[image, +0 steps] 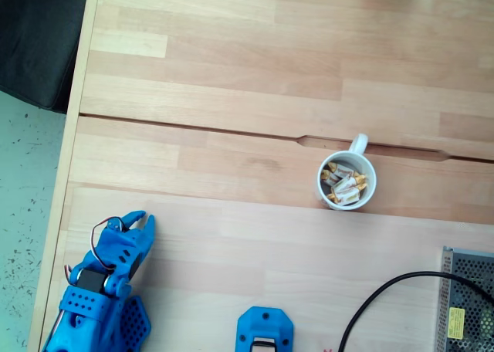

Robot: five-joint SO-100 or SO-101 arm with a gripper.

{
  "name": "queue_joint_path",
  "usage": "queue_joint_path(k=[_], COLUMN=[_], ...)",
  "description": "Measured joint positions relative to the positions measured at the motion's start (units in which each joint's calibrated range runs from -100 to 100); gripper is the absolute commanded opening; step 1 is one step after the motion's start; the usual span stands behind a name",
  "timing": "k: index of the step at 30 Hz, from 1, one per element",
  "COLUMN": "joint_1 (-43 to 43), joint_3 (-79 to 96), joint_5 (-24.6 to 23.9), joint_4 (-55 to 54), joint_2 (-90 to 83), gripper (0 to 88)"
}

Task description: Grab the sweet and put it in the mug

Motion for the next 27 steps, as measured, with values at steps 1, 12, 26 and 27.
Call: queue_joint_path(k=[1,12,26,27], joint_1=[0.0,0.0,0.44,0.44], joint_3=[0.0,0.0,0.0,0.0], joint_5=[-0.15,-0.34,-0.1,-0.1], joint_4=[0.0,0.0,0.0,0.0], joint_2=[0.0,0.0,0.0,0.0], gripper=[4.8,4.9,4.8,4.8])
